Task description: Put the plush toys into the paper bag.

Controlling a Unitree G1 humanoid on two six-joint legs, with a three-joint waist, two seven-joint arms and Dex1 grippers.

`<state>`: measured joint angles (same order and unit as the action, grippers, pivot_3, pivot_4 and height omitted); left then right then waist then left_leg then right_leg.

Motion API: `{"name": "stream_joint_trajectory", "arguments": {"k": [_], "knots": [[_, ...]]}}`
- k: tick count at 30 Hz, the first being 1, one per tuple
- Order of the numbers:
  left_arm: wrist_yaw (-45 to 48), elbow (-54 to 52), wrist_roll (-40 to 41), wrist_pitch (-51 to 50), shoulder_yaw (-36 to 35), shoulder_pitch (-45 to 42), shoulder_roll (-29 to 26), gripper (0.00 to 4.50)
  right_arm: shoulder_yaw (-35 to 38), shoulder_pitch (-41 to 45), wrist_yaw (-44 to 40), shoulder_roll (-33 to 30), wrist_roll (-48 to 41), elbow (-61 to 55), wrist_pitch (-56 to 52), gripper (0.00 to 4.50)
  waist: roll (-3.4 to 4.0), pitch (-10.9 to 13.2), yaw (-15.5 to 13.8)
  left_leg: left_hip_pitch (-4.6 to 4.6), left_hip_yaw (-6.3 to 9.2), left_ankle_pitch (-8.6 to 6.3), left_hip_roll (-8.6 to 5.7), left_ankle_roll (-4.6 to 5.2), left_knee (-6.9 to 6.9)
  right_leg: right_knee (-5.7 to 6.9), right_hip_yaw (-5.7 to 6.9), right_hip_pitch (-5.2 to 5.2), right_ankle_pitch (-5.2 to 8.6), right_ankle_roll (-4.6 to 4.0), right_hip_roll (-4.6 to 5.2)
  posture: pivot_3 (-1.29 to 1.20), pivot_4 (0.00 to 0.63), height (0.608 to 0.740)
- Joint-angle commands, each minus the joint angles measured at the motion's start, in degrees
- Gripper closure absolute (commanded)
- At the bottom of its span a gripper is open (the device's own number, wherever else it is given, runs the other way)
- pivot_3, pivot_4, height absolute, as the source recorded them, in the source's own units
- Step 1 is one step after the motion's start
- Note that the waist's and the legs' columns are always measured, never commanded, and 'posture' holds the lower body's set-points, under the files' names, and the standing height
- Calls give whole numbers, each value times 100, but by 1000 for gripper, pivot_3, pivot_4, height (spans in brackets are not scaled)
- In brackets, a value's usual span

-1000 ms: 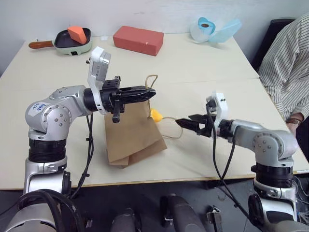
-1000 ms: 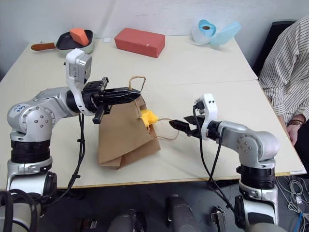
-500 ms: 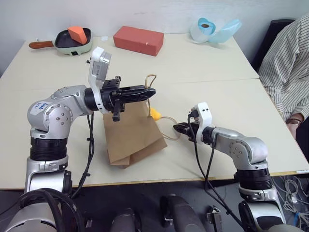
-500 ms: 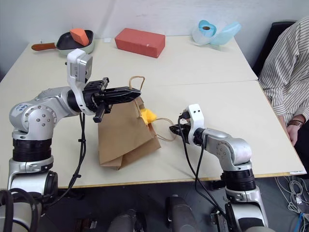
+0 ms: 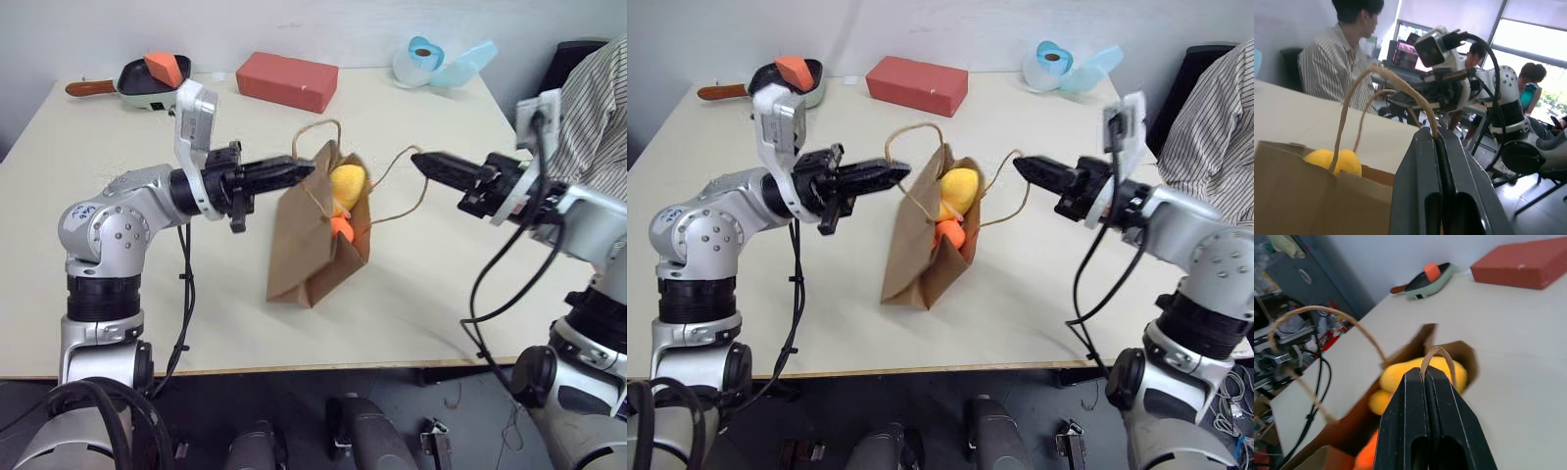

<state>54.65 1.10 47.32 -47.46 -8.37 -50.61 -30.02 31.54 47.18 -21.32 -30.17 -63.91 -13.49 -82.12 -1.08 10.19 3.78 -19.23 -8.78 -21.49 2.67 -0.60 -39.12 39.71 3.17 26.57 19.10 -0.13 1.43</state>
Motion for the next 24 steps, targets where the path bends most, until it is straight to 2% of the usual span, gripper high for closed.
{"name": "stream_joint_trajectory", "arguments": {"k": [1, 9, 14, 16, 20, 24], "knots": [[-142, 142, -167, 353, -52, -139, 155, 4500, 106, 202, 306, -135, -649, -358, -79, 4485, 0, 0, -14, 0, 0, 0, 0, 0, 0, 0, 0, 0, 0, 0, 0, 0, 150, 740], [-200, 550, -663, 876, 122, -187, 345, 4500, -57, 344, 1206, 214, -1466, -452, 751, 4485, 0, 0, -52, -2, 0, 0, 0, 0, 1, 0, 0, 2, 0, 0, 0, 0, 150, 740], [-206, 592, -698, 856, 95, -131, 355, 4500, -723, -369, 1130, 15, -949, -931, 1115, 4485, 0, 0, -71, -3, 1, 0, 1, 0, 4, -9, 1, 1, 0, 0, 0, 0, 150, 740], [-246, 501, -648, 772, 57, -58, 349, 4500, -883, -646, 864, -48, -752, -1206, 1447, 4485, 0, 0, -69, -3, 1, 0, 0, 1, 4, -8, 1, 1, 0, 0, 0, 0, 150, 740], [-276, 47, -405, 450, -58, 170, 211, 3645, -1256, -1427, -138, -660, 191, -1717, 2299, 4500, 0, 0, -72, -2, 1, 0, 1, 0, 8, -10, 1, 1, 0, 0, -2, 0, 150, 740], [-330, -719, 63, -44, -353, 506, -137, 2520, -712, -1780, -513, -1116, -130, -1755, 2524, 4500, -2, 1, -65, -2, 2, 0, 2, 0, 10, -12, 1, 1, 0, 0, -2, 0, 150, 740]]}}
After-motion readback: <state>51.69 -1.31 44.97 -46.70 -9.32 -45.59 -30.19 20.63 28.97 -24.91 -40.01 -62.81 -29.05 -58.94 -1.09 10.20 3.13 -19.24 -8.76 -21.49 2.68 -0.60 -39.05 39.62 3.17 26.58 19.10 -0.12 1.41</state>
